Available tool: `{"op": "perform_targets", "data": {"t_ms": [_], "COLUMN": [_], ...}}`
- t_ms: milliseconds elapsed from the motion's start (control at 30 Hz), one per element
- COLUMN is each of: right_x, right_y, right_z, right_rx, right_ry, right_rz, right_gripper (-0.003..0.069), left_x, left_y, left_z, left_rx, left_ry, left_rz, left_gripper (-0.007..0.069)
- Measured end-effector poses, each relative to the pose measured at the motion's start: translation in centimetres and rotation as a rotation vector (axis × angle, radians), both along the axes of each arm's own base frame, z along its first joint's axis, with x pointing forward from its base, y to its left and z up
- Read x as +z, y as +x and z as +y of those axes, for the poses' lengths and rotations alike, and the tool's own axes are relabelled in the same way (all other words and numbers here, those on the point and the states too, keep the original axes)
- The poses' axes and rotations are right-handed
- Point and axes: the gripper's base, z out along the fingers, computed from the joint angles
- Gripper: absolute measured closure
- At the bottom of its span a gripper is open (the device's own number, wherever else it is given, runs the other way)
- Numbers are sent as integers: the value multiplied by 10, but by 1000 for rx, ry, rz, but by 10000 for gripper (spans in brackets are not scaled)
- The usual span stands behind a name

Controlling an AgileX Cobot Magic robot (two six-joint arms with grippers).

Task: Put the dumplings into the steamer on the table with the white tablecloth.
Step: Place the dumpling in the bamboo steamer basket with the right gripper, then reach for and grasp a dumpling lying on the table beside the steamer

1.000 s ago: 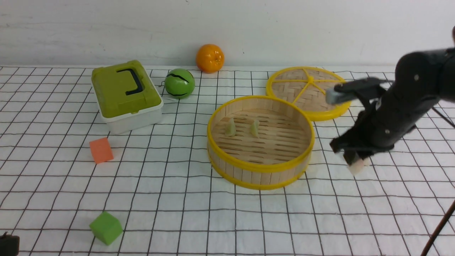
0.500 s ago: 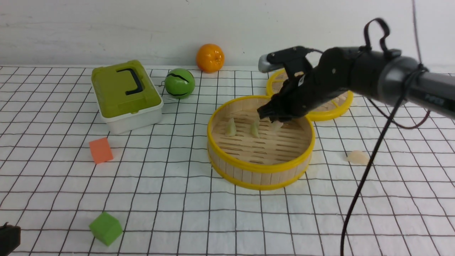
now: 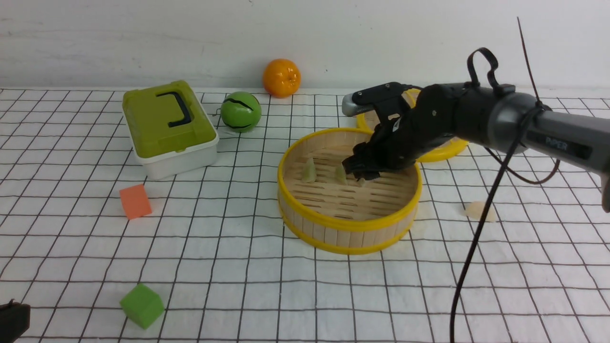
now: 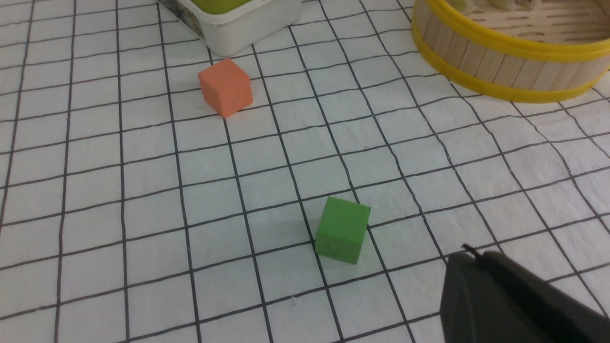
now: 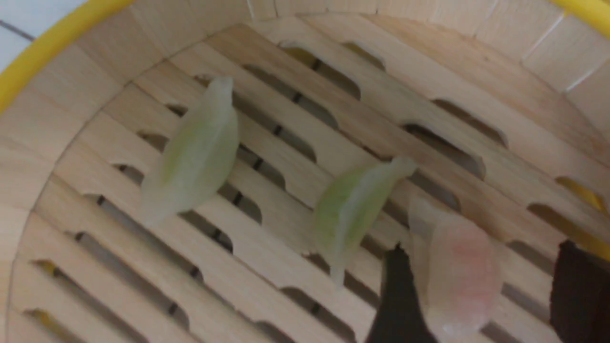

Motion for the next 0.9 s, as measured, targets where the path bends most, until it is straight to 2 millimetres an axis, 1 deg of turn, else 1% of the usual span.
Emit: {"op": "perform_targets", "data": {"t_ms": [67, 133, 167, 233, 300, 333, 367, 400, 433, 467, 500, 567, 633, 833, 900], "right_x": [18, 40, 56, 75, 82, 80, 72, 66, 54, 52, 33, 11, 0, 1, -2], "right_y": [-7, -13, -18, -23, -23, -23, -21, -20, -18, -17, -15, -14, -12, -6, -3], "right_z": [-6, -15, -22, -40, -62, -75, -91, -99, -111, -114, -128, -142, -146, -138, -136], "right_rx": [12, 30, 39, 34, 8, -15, -40, -49, -62, -64, -64, -55, -41, 55, 94], "right_ry": [-23, -67, -109, -178, -238, -257, -279, -293, -311, -313, -339, -357, -351, -293, -290], "right_rz": [10, -10, -28, -44, -25, 8, 67, 109, 168, 172, 260, 348, 375, 285, 265], "right_gripper": [175, 159, 153, 151, 148, 149, 149, 149, 149, 149, 153, 165, 181, 244, 258], "left_x": [0, 0, 1, 0, -2, -4, -5, -6, -6, -6, -6, -6, -6, -6, -6], "left_y": [0, 0, 0, 1, 1, 1, 1, 2, 2, 2, 2, 2, 2, 2, 2], "left_z": [0, 0, 0, -1, -1, -2, -2, -2, -2, -2, -2, -3, -3, -3, -3], "left_rx": [-1, -1, -2, -7, -10, -12, -13, -14, -15, -15, -15, -17, -17, -17, -17], "left_ry": [-1, -2, -3, -7, -6, -5, -4, -4, -5, -5, -5, -7, -8, -8, -8], "left_rz": [-2, -3, -6, -15, -14, -13, -11, -11, -12, -12, -13, -17, -18, -18, -18], "left_gripper": [636, 636, 636, 636, 636, 636, 636, 636, 636, 636, 636, 636, 636, 634, 631]}}
